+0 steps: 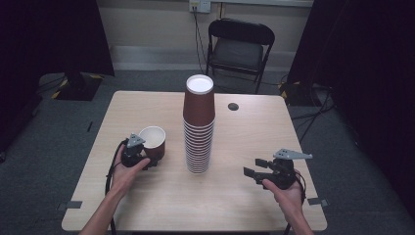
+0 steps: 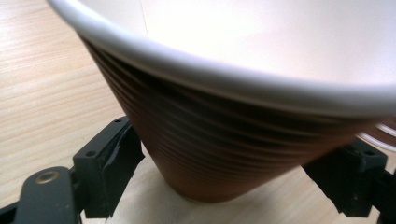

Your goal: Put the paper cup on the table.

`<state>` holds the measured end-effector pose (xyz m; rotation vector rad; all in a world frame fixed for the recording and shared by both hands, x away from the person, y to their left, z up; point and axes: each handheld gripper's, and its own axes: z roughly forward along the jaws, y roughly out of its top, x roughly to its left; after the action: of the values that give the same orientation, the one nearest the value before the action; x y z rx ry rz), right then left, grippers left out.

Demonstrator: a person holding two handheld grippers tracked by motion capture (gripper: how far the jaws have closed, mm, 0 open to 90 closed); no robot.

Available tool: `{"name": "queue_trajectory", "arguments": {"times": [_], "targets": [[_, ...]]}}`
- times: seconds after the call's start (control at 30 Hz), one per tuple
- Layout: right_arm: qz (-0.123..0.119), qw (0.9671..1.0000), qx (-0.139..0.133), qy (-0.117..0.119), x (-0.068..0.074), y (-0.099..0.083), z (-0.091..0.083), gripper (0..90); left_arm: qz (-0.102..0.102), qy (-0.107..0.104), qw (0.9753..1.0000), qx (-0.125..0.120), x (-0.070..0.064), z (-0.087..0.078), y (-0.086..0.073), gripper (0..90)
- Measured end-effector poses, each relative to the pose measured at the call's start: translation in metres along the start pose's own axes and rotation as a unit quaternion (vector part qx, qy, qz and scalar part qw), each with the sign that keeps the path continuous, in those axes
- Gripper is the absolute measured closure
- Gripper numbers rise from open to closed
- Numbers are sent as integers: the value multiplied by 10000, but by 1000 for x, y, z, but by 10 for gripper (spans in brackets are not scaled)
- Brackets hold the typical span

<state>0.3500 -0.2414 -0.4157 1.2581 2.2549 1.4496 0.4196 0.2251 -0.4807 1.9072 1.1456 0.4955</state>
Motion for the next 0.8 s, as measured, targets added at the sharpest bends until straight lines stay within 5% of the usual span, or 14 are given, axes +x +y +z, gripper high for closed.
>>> {"name": "queue_trajectory", "arguments": {"times": [0.47, 0.63, 0.8], "targets": [[-18, 10000, -14, -85, -2, 0, -2, 315, -215, -146, 9992, -305, -1, -41, 0, 157], [17, 9999, -22, -112, -3, -1, -3, 315, -139, -102, 9992, -373, -7, -58, -3, 161], [11, 9999, -19, -140, -4, -2, -4, 315, -274, -170, 9988, -368, -16, -75, -4, 167]]}}
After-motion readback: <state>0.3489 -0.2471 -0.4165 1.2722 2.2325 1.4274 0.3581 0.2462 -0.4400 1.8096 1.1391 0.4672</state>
